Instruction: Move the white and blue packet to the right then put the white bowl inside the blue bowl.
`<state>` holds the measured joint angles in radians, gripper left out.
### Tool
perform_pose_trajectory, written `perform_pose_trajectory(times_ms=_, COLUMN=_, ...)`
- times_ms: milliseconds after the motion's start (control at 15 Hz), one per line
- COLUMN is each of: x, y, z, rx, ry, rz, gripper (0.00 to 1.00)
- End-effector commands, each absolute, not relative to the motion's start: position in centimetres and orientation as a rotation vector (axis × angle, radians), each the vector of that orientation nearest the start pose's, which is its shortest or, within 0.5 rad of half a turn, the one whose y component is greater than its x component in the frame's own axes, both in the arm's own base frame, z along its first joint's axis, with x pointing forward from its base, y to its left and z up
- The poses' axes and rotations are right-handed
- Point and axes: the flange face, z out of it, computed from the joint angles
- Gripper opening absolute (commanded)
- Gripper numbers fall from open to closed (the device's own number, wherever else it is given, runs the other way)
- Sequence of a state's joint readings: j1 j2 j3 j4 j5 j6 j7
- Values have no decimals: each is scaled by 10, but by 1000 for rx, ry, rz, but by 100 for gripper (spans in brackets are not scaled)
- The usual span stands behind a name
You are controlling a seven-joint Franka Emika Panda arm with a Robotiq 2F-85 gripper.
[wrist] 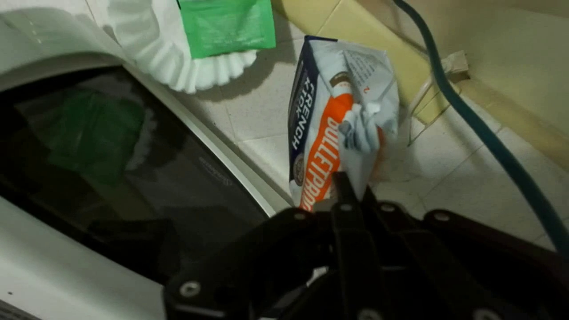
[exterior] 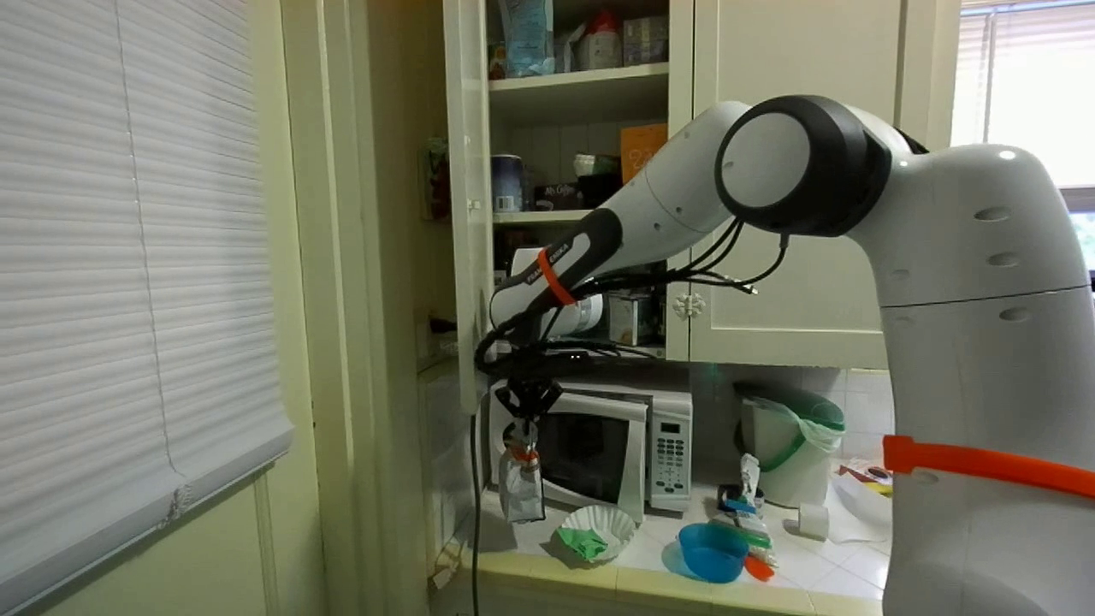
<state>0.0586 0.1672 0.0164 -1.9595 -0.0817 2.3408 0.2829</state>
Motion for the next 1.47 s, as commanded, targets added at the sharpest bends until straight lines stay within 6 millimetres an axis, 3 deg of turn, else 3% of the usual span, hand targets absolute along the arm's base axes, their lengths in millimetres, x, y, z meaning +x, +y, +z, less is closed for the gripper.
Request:
perform_pose_trajectory(times_ms=0, x=573, y=38, z=428, rx=-3091, ry=474, rz=-291, gripper=1)
perform_pose_trajectory(times_ms=333, x=533, y=29, z=427, rx=-3056, ry=668, rz=-286, gripper=1)
perform_pose_trajectory(times_ms=600, x=500, y=10, z=422, rx=-3002, ry=848, rz=-265, gripper=1)
perform_pose_trajectory(times_ms=867, x=466, y=-17, z=417, rx=-2981, ry=957, rz=-260, gripper=1)
perform_pose_trajectory(times_ms=1400, x=406, y=-89, z=434, rx=-2806, ry=1326, rz=-301, gripper=1)
